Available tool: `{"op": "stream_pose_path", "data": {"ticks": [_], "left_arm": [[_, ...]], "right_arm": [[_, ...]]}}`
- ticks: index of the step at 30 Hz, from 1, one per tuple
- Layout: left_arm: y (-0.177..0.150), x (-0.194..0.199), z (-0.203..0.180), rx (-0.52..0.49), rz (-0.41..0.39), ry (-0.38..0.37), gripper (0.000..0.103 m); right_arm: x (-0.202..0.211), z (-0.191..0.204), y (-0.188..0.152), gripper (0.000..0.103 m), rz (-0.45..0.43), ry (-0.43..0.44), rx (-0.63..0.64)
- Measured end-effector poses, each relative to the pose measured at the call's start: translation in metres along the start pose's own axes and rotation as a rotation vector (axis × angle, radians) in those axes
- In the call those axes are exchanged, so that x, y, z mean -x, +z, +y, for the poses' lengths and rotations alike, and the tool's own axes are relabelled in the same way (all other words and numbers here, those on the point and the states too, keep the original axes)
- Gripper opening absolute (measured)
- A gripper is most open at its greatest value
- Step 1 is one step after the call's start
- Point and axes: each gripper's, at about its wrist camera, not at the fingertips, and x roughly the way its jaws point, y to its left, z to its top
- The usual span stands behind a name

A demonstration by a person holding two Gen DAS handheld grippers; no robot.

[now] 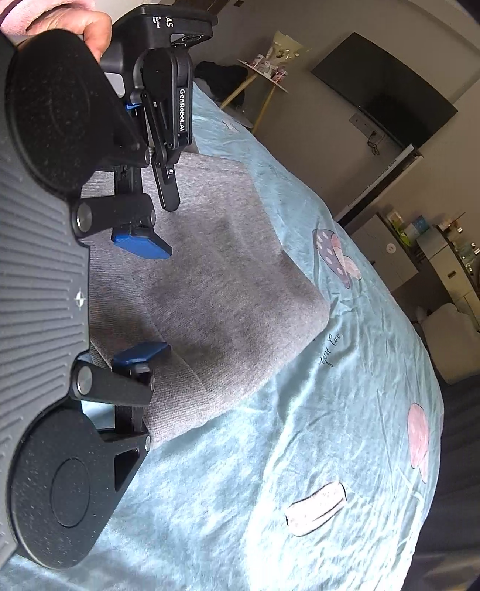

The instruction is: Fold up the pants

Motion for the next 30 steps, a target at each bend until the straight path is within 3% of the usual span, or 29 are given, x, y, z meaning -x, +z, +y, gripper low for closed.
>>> {"op": "stream_pose_path", "data": {"ticks": [7, 11, 16, 20, 27, 30], "left_arm": [[-0.002, 0.013, 0.006, -0.020, -0.011, 0.014, 0.016], [0.000, 0.018, 0.012, -0.020, -0.021, 0.019, 0.016], [0.000, 0.029, 0.033, -0.005, -0.030, 0.048, 0.016], [0.000, 0.037, 0.030, -0.040, -0.049, 0.061, 0.016], [-0.002, 0.043, 0.042, -0.032, -0.043, 0.068, 0.016], [-0.006, 0.047, 0.043, -0.061, -0.060, 0.069, 0.016]], "right_arm": [[0.003, 0.000, -0.001, 0.050, -0.001, -0.017, -0.001], [0.007, -0.005, 0.000, 0.055, -0.006, -0.014, -0.046], [0.009, -0.034, 0.002, 0.056, 0.009, 0.031, -0.248], [0.001, -0.043, -0.001, 0.058, 0.093, 0.106, -0.367], [-0.014, -0.041, -0.004, 0.058, 0.107, 0.062, -0.371], [-0.007, -0.030, -0.003, 0.058, 0.093, 0.055, -0.282]]}}
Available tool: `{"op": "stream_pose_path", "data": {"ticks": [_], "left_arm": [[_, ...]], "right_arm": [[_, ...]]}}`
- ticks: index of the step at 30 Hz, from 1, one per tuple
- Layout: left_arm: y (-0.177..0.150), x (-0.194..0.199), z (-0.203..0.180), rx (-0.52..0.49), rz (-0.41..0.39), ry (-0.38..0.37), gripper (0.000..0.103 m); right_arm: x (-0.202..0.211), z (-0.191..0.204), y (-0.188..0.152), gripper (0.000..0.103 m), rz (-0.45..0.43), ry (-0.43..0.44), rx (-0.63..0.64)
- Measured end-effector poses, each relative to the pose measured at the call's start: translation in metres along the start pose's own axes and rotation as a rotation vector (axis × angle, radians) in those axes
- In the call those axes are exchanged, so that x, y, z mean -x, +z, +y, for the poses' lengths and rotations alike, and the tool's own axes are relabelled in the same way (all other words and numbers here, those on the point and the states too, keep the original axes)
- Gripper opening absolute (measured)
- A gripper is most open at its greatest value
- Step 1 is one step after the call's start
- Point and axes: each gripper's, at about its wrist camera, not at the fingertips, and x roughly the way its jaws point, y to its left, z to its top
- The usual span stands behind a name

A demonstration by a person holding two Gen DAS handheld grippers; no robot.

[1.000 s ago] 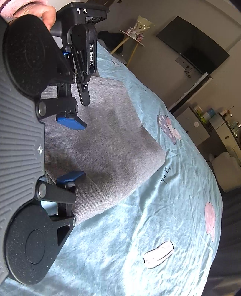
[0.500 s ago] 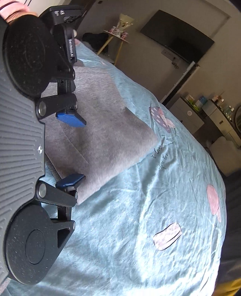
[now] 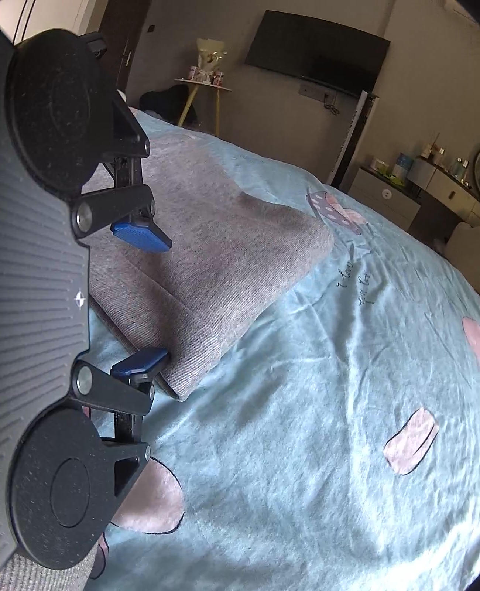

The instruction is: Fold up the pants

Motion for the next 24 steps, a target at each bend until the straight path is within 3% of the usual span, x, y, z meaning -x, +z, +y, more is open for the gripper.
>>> {"op": "stream_pose_path", "data": {"ticks": [5, 6, 8, 9, 11, 14, 16, 20, 24], "left_arm": [[-0.001, 0.011, 0.010, -0.068, -0.034, 0.050, 0.019], [-0.001, 0.012, 0.015, -0.074, -0.036, 0.065, 0.023], [-0.002, 0.013, 0.026, -0.065, -0.043, 0.118, 0.026], [-0.001, 0.014, 0.031, -0.052, -0.042, 0.121, 0.032], [0.000, 0.016, 0.038, -0.003, -0.047, 0.084, 0.037], [0.006, 0.017, 0.034, 0.006, -0.078, 0.066, 0.044], [0.012, 0.014, 0.027, -0.003, -0.091, 0.057, 0.056], [0.025, -0.005, 0.023, -0.010, -0.091, 0.070, 0.060], [0.033, -0.020, 0.026, 0.037, -0.088, 0.050, 0.058]], "right_arm": [[0.018, 0.025, 0.001, 0.057, -0.094, -0.069, 0.183], [0.020, 0.030, 0.002, 0.057, -0.117, -0.080, 0.213], [0.018, 0.038, 0.002, 0.048, -0.150, -0.103, 0.273], [0.013, 0.042, 0.002, 0.045, -0.154, -0.113, 0.305], [0.000, 0.051, 0.000, 0.034, -0.145, -0.117, 0.364], [-0.024, 0.063, -0.003, 0.029, -0.149, -0.150, 0.467], [-0.044, 0.066, -0.001, 0.029, -0.129, -0.187, 0.493], [-0.064, 0.065, 0.005, 0.028, -0.131, -0.219, 0.492], [-0.079, 0.079, 0.008, 0.028, -0.147, -0.229, 0.582]]}}
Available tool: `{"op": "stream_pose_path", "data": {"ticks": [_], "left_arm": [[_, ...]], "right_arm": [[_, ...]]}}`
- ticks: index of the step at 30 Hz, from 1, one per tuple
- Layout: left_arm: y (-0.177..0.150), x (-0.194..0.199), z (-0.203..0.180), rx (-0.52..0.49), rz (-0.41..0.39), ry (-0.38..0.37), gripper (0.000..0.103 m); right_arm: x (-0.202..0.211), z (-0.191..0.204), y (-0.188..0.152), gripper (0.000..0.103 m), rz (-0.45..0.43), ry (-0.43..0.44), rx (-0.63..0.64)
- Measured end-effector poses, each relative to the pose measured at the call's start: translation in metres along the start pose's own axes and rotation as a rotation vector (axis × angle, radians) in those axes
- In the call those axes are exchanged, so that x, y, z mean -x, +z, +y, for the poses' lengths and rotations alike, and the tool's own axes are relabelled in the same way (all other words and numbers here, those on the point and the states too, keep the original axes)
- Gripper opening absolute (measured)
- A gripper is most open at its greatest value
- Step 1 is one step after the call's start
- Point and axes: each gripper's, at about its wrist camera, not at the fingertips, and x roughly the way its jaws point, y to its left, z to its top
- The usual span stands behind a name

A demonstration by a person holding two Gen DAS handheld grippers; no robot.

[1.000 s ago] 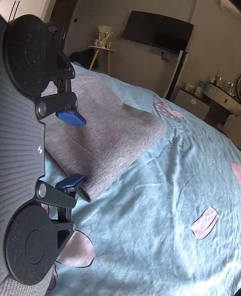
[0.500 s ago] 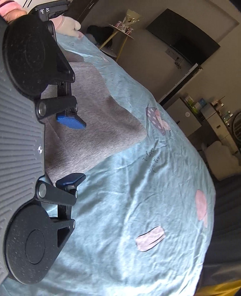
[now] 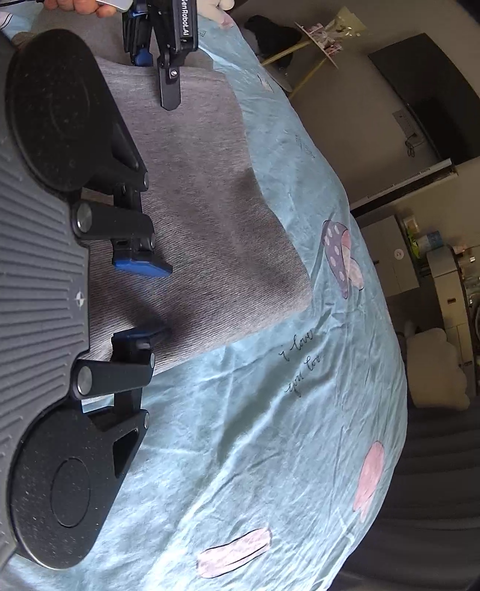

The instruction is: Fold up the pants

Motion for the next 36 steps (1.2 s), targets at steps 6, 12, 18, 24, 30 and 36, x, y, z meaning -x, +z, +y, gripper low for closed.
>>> {"op": "stream_pose_path", "data": {"ticks": [6, 12, 18, 24, 30, 36], "left_arm": [[0.017, -0.018, -0.008, -0.012, -0.005, 0.015, 0.058], [0.025, -0.021, -0.008, -0.015, -0.030, -0.025, 0.025], [0.009, 0.019, -0.030, -0.240, -0.190, -0.048, 0.019], [0.006, 0.036, 0.008, -0.122, -0.173, 0.128, 0.054], [-0.012, 0.100, 0.054, -0.056, -0.249, 0.311, 0.077], [-0.028, 0.132, 0.131, 0.079, -0.221, 0.641, 0.077]], "right_arm": [[-0.034, 0.011, 0.041, 0.028, -0.029, -0.028, 0.078], [-0.061, -0.005, 0.049, 0.033, -0.026, -0.059, -0.003], [-0.017, -0.018, 0.013, 0.049, -0.061, -0.034, -0.037], [0.010, -0.004, 0.003, 0.050, -0.031, -0.068, -0.013], [0.007, 0.051, 0.021, 0.057, -0.061, -0.080, 0.074], [0.009, 0.136, 0.038, 0.056, -0.215, -0.077, 0.290]]}}
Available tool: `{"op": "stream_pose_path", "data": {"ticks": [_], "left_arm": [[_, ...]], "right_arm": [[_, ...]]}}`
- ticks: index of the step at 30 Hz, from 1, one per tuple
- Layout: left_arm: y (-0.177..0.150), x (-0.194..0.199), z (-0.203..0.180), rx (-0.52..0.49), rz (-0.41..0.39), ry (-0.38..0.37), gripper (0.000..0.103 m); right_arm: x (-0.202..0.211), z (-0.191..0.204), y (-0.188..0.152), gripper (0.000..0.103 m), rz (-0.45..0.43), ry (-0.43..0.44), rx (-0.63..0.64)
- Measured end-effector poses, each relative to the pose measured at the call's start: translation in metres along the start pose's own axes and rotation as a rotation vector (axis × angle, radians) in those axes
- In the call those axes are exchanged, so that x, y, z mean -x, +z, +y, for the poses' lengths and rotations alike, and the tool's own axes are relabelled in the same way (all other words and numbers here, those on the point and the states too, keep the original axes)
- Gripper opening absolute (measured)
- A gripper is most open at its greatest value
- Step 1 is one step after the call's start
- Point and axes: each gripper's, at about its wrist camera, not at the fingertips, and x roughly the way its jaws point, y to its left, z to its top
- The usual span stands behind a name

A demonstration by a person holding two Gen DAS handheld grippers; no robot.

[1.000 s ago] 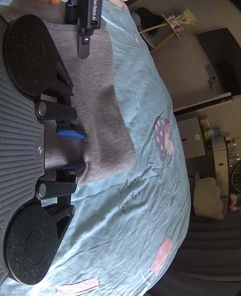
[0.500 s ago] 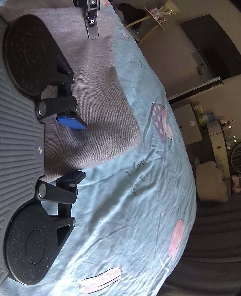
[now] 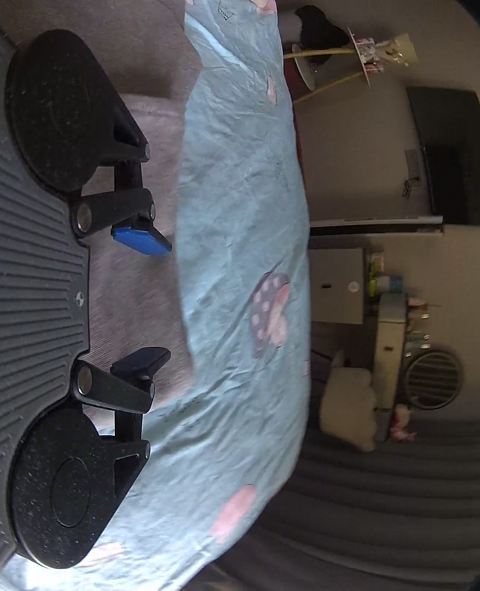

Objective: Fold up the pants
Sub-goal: 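Open the left gripper and lift both tools off the folded pants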

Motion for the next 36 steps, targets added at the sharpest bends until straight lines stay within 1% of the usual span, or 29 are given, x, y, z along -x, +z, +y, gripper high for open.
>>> {"op": "stream_pose_path", "data": {"ticks": [1, 2, 3, 4, 5, 6, 7, 9, 10, 12, 13, 14, 16, 17, 20, 22, 23, 24, 25, 26, 28, 29, 30, 31, 32, 33, 34, 35, 36], "left_arm": [[0.001, -0.003, 0.015, 0.047, 0.010, 0.003, 0.076], [0.001, -0.004, 0.028, 0.089, 0.001, -0.011, 0.075], [0.002, -0.003, 0.039, 0.116, -0.015, -0.024, 0.075], [0.003, -0.002, 0.044, 0.119, -0.023, -0.034, 0.076], [0.005, -0.002, 0.045, 0.103, -0.022, -0.038, 0.076], [0.005, -0.002, 0.043, 0.078, -0.019, -0.038, 0.077], [0.003, -0.003, 0.040, 0.050, -0.021, -0.033, 0.078], [-0.002, -0.003, 0.035, 0.009, -0.026, -0.029, 0.079], [-0.005, -0.002, 0.033, -0.009, -0.029, -0.028, 0.080], [-0.010, -0.002, 0.031, -0.039, -0.038, -0.027, 0.080], [-0.011, -0.002, 0.030, -0.048, -0.036, -0.027, 0.082], [-0.012, -0.002, 0.029, -0.053, -0.034, -0.030, 0.082], [-0.010, -0.002, 0.029, -0.057, -0.028, -0.036, 0.082], [-0.009, -0.001, 0.030, -0.052, -0.024, -0.043, 0.082], [-0.006, 0.001, 0.034, -0.012, -0.019, -0.075, 0.082], [-0.007, 0.002, 0.033, 0.012, -0.025, -0.085, 0.082], [-0.008, 0.002, 0.030, 0.013, -0.025, -0.088, 0.082], [-0.009, 0.001, 0.024, 0.005, -0.019, -0.092, 0.082], [-0.009, 0.001, 0.016, -0.015, -0.010, -0.095, 0.082], [-0.009, 0.002, 0.006, -0.040, -0.003, -0.090, 0.082], [-0.009, 0.009, -0.015, -0.087, 0.001, -0.091, 0.083], [-0.008, 0.015, -0.024, -0.105, 0.007, -0.117, 0.083], [-0.009, 0.021, -0.032, -0.119, 0.011, -0.164, 0.084], [-0.010, 0.029, -0.038, -0.122, 0.008, -0.216, 0.086], [-0.013, 0.037, -0.043, -0.119, -0.001, -0.277, 0.087], [-0.015, 0.044, -0.047, -0.115, -0.006, -0.345, 0.089], [-0.017, 0.048, -0.052, -0.107, 0.002, -0.420, 0.089], [-0.018, 0.049, -0.057, -0.096, 0.021, -0.495, 0.089], [-0.019, 0.049, -0.064, -0.086, 0.044, -0.555, 0.090]], "right_arm": [[-0.003, 0.011, 0.006, 0.056, 0.007, 0.080, -0.003], [-0.009, 0.022, 0.010, 0.056, 0.039, 0.157, -0.013], [-0.019, 0.037, 0.013, 0.056, 0.091, 0.253, -0.034], [-0.030, 0.051, 0.013, 0.049, 0.138, 0.336, -0.049], [-0.041, 0.067, 0.011, 0.034, 0.181, 0.389, -0.045], [-0.051, 0.089, 0.007, 0.028, 0.216, 0.408, -0.013], [-0.060, 0.109, 0.004, 0.023, 0.231, 0.422, 0.025], [-0.079, 0.143, -0.002, 0.023, 0.252, 0.456, 0.072], [-0.089, 0.157, -0.004, 0.023, 0.261, 0.430, 0.091], [-0.104, 0.176, -0.003, 0.023, 0.221, 0.346, 0.125], [-0.112, 0.178, -0.001, 0.026, 0.217, 0.319, 0.117], [-0.121, 0.177, 0.002, 0.033, 0.233, 0.306, 0.093], [-0.129, 0.168, 0.008, 0.034, 0.278, 0.322, 0.028], [-0.125, 0.163, 0.012, 0.034, 0.284, 0.339, -0.001], [-0.088, 0.132, 0.011, 0.032, 0.256, 0.422, -0.112], [-0.064, 0.112, 0.000, 0.032, 0.245, 0.449, -0.139], [-0.057, 0.104, -0.008, 0.032, 0.253, 0.433, -0.140], [-0.056, 0.097, -0.018, 0.033, 0.277, 0.387, -0.129], [-0.061, 0.091, -0.029, 0.030, 0.314, 0.359, -0.118], [-0.067, 0.085, -0.039, 0.024, 0.346, 0.367, -0.123], [-0.066, 0.072, -0.044, 0.013, 0.327, 0.382, -0.158], [-0.063, 0.067, -0.040, 0.013, 0.338, 0.391, -0.192], [-0.057, 0.060, -0.034, 0.014, 0.334, 0.415, -0.243], [-0.048, 0.052, -0.029, 0.020, 0.303, 0.451, -0.292], [-0.035, 0.041, -0.023, 0.033, 0.248, 0.475, -0.320], [-0.023, 0.031, -0.019, 0.041, 0.201, 0.463, -0.323], [-0.010, 0.019, -0.016, 0.053, 0.156, 0.424, -0.315], [-0.001, 0.007, -0.016, 0.054, 0.132, 0.388, -0.304], [0.006, -0.006, -0.017, 0.054, 0.131, 0.351, -0.296]]}}
